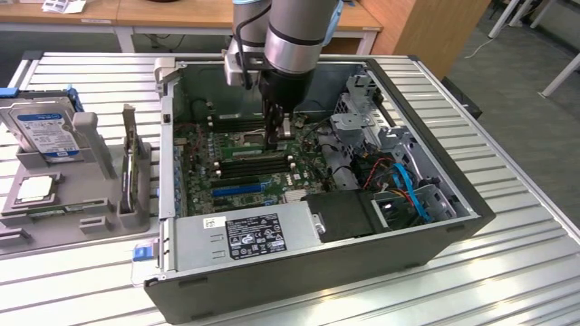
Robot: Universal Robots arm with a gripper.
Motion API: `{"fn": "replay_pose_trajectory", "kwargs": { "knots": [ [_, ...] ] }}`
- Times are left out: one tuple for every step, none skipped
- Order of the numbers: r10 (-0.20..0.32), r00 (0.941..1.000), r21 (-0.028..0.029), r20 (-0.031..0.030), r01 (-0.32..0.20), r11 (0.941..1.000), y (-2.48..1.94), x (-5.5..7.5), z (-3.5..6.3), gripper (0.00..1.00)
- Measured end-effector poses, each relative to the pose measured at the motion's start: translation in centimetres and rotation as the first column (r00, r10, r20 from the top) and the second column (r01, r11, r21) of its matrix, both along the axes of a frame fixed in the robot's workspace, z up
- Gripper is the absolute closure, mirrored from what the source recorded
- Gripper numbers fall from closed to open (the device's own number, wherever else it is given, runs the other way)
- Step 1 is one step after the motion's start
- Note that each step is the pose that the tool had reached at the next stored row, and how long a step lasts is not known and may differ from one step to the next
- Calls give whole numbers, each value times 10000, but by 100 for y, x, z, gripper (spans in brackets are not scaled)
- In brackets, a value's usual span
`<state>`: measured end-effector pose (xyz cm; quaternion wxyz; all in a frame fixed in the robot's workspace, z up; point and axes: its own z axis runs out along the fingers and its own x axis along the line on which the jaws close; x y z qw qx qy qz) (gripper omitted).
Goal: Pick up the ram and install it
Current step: 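Insert the ram into the slot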
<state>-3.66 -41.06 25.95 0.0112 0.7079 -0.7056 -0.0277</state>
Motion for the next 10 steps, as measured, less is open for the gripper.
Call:
{"fn": "replay_pose_trajectory", "kwargs": {
  "knots": [
    [0, 10000, -1, 0, 0, 10000, 0, 0, -9, 89],
    [-1, 10000, 0, 0, 1, 10000, 0, 0, -19, 89],
    [0, 10000, -1, -1, 0, 10000, 0, 0, -29, 89],
    [-1, 10000, -1, 0, 1, 10000, 0, 0, -38, 89],
    [0, 10000, -1, 0, 0, 10000, 0, 0, -47, 89],
    [-1, 10000, -1, 0, 1, 10000, 0, 0, -56, 89],
    [-1, 10000, 0, 0, 1, 10000, 0, 0, -65, 89],
    [-1, 10000, -1, 0, 1, 10000, 0, 0, -74, 89],
    [-1, 10000, -1, 0, 1, 10000, 0, 0, -82, 89],
    [-1, 10000, -2, -1, 1, 10000, -1, 0, -85, 89]
  ]
}}
